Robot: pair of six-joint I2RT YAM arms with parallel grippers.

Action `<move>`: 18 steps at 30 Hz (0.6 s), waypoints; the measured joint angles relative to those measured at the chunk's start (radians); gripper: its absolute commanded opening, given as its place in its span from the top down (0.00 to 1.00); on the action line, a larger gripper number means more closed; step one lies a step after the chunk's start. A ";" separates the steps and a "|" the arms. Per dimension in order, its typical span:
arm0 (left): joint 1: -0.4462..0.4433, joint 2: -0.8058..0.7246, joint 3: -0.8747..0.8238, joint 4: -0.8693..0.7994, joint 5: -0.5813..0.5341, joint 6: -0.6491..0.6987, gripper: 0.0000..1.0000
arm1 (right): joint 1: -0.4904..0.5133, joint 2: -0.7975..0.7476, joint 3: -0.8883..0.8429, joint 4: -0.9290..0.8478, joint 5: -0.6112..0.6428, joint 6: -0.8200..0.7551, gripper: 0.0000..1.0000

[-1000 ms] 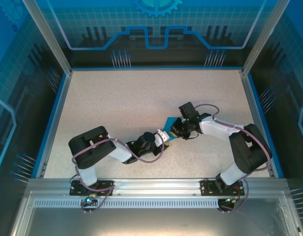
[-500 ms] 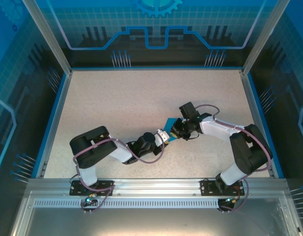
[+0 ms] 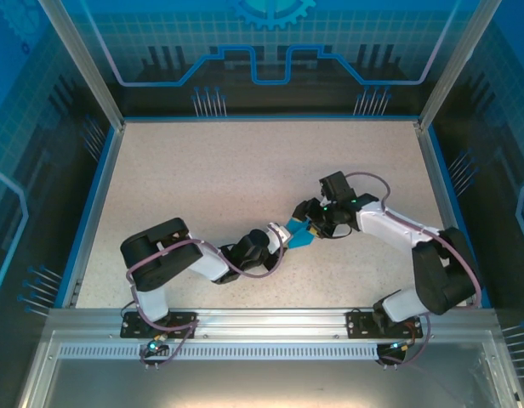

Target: Fold a paper plane with a square sheet of paper (pick it up from the middle)

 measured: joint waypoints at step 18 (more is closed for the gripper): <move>0.049 -0.067 0.071 -0.209 0.134 -0.414 0.96 | -0.132 -0.110 -0.196 0.174 -0.159 -0.348 0.49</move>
